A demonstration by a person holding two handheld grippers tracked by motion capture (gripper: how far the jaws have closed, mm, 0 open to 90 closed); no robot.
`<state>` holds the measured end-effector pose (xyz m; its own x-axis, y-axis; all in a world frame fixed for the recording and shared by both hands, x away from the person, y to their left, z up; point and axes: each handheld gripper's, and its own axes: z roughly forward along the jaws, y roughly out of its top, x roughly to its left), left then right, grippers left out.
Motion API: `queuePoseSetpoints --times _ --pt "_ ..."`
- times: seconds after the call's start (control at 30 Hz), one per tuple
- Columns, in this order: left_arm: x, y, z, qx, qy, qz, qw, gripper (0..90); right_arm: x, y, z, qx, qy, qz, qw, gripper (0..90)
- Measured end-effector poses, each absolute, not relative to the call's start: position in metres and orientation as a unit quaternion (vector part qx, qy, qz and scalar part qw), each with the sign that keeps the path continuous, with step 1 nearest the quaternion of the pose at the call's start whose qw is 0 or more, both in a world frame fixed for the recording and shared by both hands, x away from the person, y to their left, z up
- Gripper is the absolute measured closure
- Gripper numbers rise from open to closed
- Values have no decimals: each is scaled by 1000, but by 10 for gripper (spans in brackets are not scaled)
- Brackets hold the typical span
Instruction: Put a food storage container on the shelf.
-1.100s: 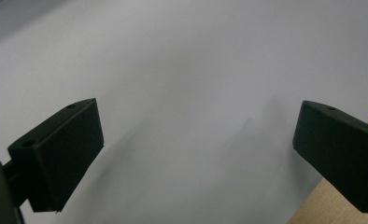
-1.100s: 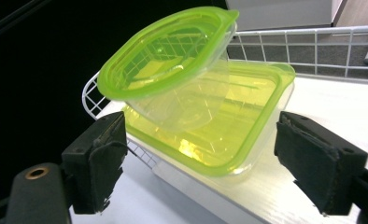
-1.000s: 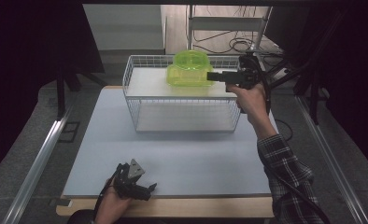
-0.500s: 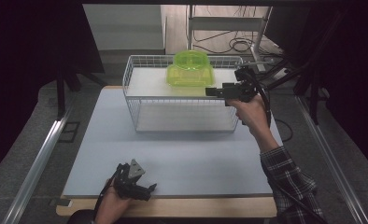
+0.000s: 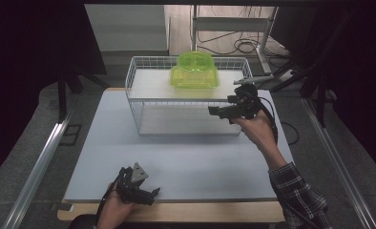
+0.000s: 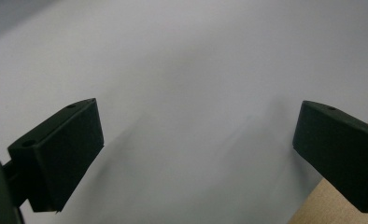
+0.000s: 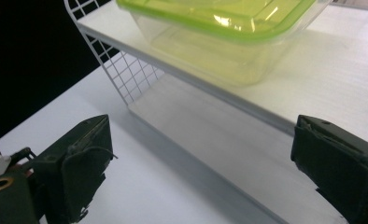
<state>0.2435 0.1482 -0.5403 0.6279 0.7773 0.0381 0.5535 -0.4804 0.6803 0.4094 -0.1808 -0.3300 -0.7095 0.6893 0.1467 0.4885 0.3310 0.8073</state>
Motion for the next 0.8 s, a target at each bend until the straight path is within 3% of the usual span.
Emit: queuePoseSetpoints --times 0.8 --pt "243 148 -541 842 397 172 322 15 375 -178 -377 335 833 419 136 28"
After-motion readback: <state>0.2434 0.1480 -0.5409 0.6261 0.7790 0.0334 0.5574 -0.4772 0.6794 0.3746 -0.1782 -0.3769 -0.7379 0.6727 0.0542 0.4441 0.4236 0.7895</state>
